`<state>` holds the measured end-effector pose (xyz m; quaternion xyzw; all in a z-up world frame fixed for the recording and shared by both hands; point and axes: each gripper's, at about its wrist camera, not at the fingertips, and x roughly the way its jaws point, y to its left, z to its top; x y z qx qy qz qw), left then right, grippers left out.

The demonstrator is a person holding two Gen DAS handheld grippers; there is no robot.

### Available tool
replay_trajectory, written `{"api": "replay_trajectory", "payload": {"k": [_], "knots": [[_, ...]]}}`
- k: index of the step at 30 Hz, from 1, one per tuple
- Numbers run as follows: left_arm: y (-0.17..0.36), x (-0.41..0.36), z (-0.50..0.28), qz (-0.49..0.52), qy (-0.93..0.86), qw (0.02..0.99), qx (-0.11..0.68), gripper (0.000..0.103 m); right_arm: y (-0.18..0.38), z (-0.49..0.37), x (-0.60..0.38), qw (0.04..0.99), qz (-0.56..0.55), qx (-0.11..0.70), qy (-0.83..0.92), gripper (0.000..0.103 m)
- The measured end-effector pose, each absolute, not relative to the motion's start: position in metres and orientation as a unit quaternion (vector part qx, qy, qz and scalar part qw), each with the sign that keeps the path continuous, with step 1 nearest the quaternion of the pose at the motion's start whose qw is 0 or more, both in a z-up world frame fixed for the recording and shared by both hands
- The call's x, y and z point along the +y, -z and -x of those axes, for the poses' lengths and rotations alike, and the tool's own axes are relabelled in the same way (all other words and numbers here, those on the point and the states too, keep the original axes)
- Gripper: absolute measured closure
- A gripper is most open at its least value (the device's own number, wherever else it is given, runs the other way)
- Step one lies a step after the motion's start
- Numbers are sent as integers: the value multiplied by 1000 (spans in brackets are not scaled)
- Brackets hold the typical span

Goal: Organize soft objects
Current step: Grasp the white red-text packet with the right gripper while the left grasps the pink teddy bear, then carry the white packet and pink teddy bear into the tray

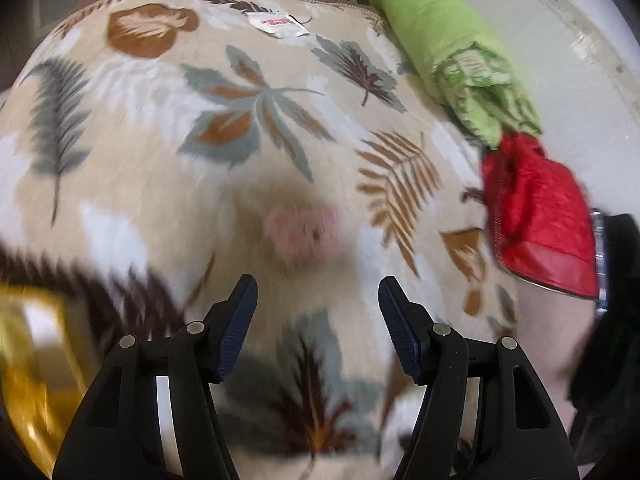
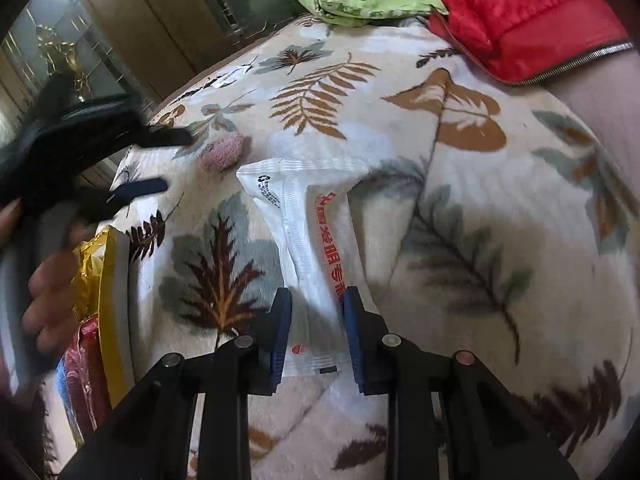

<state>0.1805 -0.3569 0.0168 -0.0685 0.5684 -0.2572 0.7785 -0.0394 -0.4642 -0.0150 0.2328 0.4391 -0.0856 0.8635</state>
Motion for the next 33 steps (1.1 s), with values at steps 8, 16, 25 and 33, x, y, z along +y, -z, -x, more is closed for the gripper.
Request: {"api": "replay_trajectory", "payload": {"k": [8, 16, 25, 33], "knots": [[12, -389, -207, 41, 203, 791, 576, 40, 17, 42, -461, 865, -225, 440, 85, 77], [11, -365, -175, 14, 208, 796, 569, 67, 16, 50, -455, 863, -229, 441, 90, 77], [-28, -275, -65, 110, 246, 810, 521, 67, 15, 67, -434, 863, -243, 441, 41, 77], [-60, -238, 24, 94, 263, 838, 470, 67, -10, 92, -404, 871, -241, 429, -5, 78]]}}
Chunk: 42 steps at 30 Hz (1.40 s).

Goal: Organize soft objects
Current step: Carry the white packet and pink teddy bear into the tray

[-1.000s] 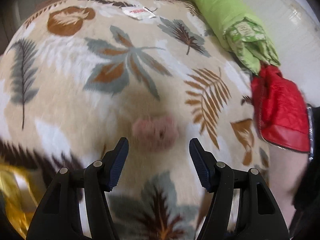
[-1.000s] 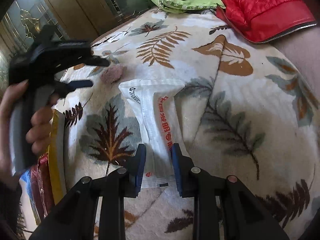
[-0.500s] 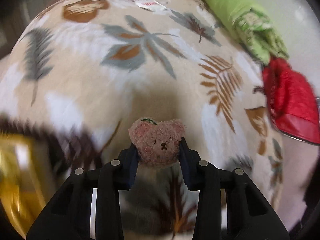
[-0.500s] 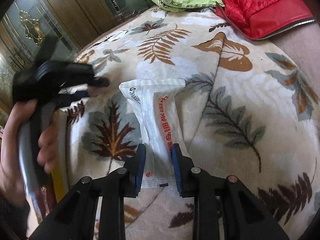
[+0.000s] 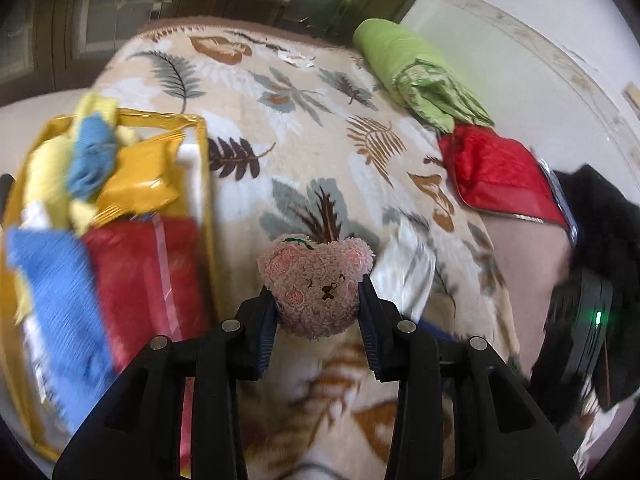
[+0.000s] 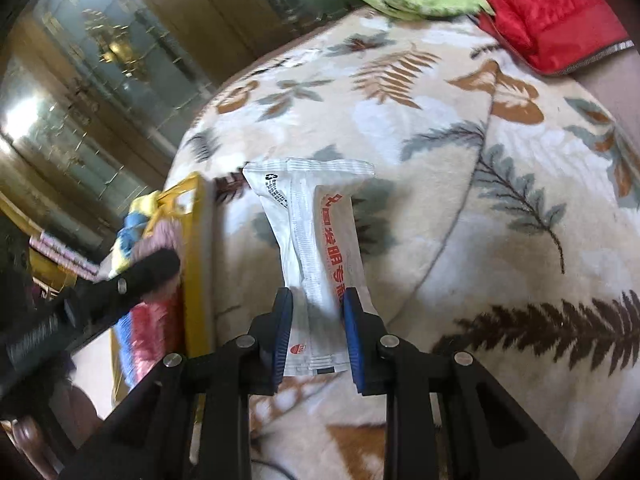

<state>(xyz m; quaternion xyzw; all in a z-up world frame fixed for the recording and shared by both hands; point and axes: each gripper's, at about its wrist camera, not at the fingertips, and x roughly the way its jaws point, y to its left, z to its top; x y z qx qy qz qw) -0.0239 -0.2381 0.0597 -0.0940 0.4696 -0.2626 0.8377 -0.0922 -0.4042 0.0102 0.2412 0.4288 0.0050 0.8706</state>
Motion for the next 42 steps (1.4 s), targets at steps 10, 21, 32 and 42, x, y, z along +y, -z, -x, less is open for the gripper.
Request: {"api": "replay_trajectory", "payload": {"k": [10, 21, 32, 42], "knots": [[-74, -142, 78, 121, 211, 866, 436, 67, -35, 116, -344, 876, -218, 424, -79, 78], [-66, -72, 98, 147, 152, 877, 431, 67, -45, 113, -284, 873, -169, 440, -125, 78], [-47, -57, 67, 142, 129, 875, 445, 67, -48, 64, -256, 871, -140, 451, -137, 78], [-24, -62, 29, 136, 120, 861, 475, 67, -56, 9, -236, 870, -120, 454, -151, 78]]}}
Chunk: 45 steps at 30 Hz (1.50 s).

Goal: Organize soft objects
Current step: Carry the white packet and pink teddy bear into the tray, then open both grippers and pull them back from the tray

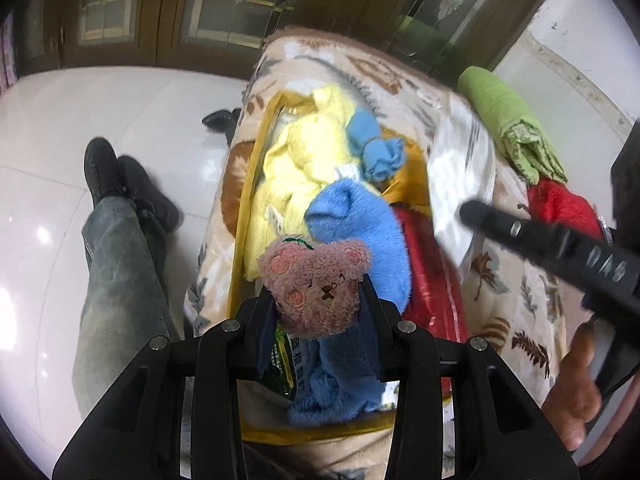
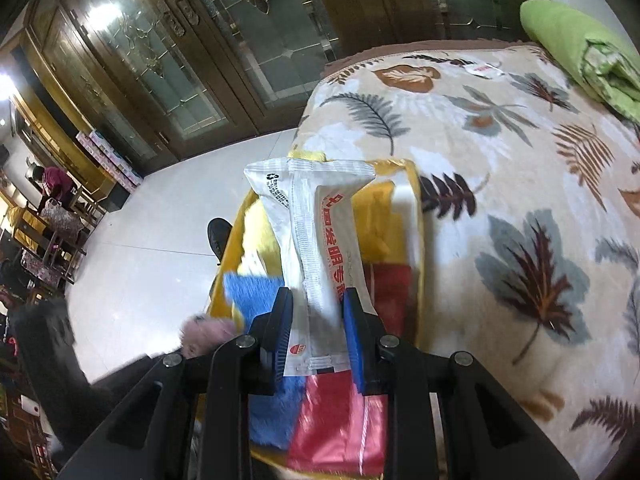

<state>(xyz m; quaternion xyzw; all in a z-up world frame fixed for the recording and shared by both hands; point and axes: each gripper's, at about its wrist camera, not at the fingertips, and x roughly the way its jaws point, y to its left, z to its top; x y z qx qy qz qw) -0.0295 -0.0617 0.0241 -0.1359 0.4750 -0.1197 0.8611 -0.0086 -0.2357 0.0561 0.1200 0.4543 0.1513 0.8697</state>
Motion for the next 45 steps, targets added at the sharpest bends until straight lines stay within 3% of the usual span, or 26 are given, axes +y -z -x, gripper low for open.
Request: {"api": "replay_trajectory", "payload": {"k": [11, 15, 18, 23, 26, 36, 40, 45], "knots": [[-5, -67, 22, 140, 125, 853, 487, 64, -37, -2, -201, 873, -50, 460, -152, 75], [-9, -68, 28, 130, 121, 860, 479, 50, -39, 5, -212, 873, -88, 448, -172, 69], [-11, -70, 33, 116, 114, 865, 475, 50, -41, 13, -224, 867, -139, 437, -194, 53], [-29, -70, 51, 100, 103, 890, 432, 49, -48, 37, -240, 868, -182, 418, -195, 51], [-35, -62, 60, 111, 91, 898, 415, 37, -51, 50, -244, 869, -191, 412, -196, 51], [-55, -77, 102, 63, 86, 916, 387, 37, -49, 96, -251, 875, -186, 410, -179, 46], [-65, -82, 117, 39, 55, 922, 381, 37, -60, 113, -252, 889, -160, 396, -164, 30], [-77, -91, 139, 4, 44, 928, 371, 37, -69, 125, -254, 891, -154, 393, -165, 29]]}}
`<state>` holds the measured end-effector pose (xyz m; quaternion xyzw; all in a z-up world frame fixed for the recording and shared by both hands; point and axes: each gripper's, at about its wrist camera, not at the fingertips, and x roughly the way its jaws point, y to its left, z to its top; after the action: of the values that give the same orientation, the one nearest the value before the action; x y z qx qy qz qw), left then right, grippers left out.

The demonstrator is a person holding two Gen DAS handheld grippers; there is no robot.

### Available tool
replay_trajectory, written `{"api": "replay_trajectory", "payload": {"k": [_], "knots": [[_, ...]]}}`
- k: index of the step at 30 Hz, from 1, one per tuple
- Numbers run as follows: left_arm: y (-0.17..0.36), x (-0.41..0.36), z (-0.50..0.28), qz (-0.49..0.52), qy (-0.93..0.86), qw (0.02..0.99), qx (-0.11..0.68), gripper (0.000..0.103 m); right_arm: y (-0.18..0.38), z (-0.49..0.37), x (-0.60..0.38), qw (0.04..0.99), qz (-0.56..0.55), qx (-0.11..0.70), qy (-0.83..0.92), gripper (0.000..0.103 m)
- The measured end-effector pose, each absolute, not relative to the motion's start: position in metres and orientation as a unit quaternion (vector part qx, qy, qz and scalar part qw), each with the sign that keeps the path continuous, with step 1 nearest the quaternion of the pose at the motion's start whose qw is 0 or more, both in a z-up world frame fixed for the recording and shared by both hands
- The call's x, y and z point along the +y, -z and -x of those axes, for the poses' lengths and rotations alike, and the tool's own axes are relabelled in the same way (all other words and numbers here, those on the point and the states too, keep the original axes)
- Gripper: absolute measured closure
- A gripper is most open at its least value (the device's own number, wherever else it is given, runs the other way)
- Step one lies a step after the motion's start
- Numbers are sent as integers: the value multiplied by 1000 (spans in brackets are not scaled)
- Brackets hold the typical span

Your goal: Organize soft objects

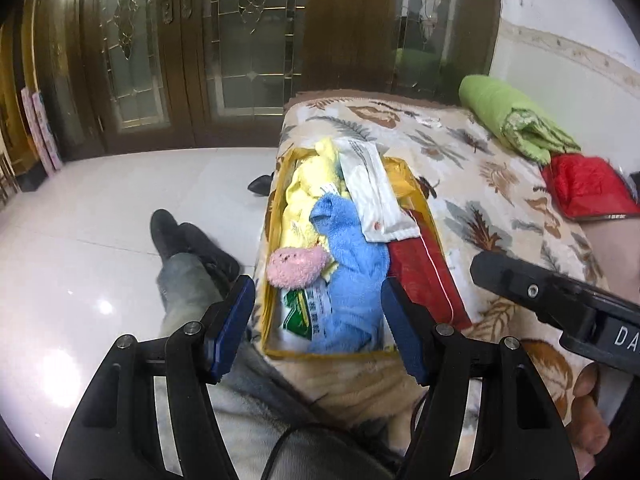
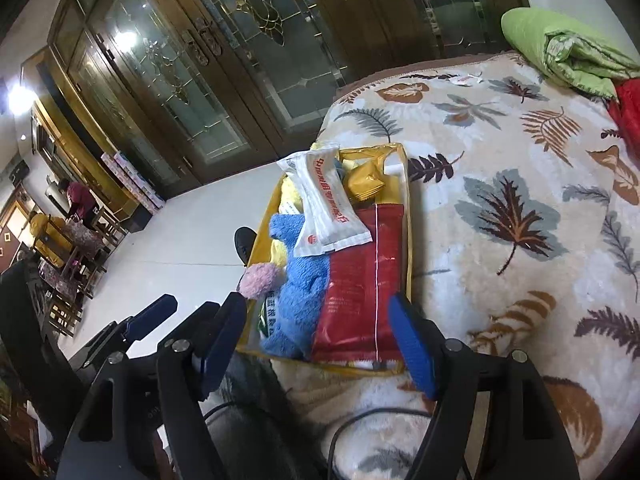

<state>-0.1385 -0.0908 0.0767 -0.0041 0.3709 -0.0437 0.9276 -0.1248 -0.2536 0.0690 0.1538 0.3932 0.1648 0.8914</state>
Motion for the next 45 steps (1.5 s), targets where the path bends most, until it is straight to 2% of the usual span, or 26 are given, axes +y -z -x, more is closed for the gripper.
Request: {"api": "replay_trajectory", "payload": {"k": [13, 45], "knots": [[-76, -93, 150, 2, 39, 917, 397, 37, -65, 134, -249, 888, -152, 398, -172, 29], [-76, -87, 151, 4, 24, 917, 398, 37, -62, 136, -242, 880, -160, 410, -176, 29]]}}
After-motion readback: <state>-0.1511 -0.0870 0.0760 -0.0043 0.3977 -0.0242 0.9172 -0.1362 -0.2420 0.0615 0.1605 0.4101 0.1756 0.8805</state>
